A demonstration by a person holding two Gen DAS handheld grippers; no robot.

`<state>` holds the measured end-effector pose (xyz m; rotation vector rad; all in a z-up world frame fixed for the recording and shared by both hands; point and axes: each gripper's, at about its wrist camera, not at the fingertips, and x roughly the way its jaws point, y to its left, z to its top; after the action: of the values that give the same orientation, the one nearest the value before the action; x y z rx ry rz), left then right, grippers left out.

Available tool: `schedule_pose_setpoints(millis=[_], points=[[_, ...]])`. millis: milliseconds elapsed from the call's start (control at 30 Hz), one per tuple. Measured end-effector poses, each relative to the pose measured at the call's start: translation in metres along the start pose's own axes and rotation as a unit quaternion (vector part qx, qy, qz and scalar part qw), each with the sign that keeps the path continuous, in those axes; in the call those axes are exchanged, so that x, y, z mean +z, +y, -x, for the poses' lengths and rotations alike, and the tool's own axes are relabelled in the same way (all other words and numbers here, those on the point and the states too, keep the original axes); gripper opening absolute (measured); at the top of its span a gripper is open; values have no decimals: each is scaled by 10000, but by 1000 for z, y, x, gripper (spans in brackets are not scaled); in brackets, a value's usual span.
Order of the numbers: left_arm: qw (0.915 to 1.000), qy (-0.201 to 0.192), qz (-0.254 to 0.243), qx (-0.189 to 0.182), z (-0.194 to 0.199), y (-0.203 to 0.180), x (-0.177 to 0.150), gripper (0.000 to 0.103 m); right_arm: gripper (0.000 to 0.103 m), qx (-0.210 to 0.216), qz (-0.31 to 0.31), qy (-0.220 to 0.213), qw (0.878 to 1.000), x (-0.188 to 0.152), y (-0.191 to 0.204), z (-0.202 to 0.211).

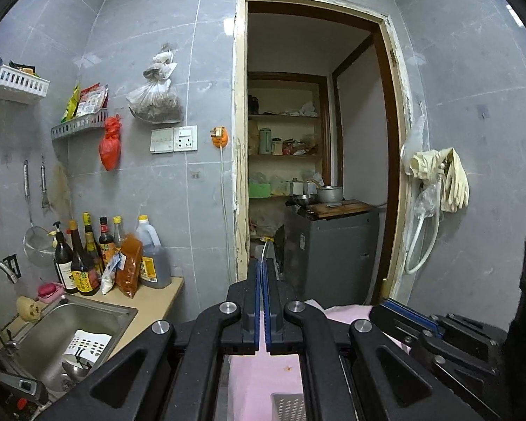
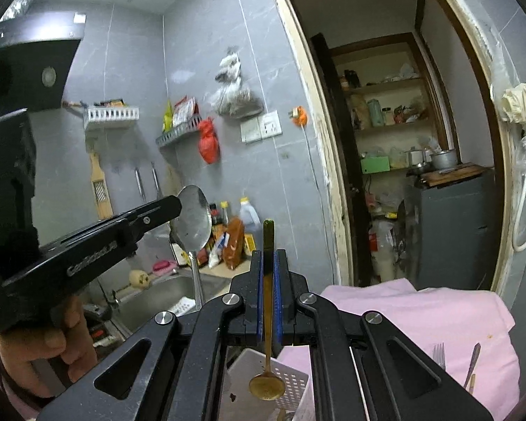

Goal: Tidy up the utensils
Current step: 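Lift both spoons and carry them over the white caddy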

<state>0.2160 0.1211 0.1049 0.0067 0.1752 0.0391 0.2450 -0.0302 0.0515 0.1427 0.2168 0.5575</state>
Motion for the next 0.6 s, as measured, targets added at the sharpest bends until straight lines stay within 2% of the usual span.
schedule_pose_setpoints(millis=[133,267,400,600], points=[[9999,56,-111,2,-8,0,-18,2,5,-140,49,323,9994,-16,0,-17],[9997,251,19,-34,-20,3,-32,2,5,-327,52,534,9980,-26,2,-27],[9988,445,169,-76,-29,6,-44,2,5,-408,-26,664,9970,-33,1,-35],[9983,572,30,-64,-32,1,-61,2,5,-447,-46,841,9954,-44,0,-42]])
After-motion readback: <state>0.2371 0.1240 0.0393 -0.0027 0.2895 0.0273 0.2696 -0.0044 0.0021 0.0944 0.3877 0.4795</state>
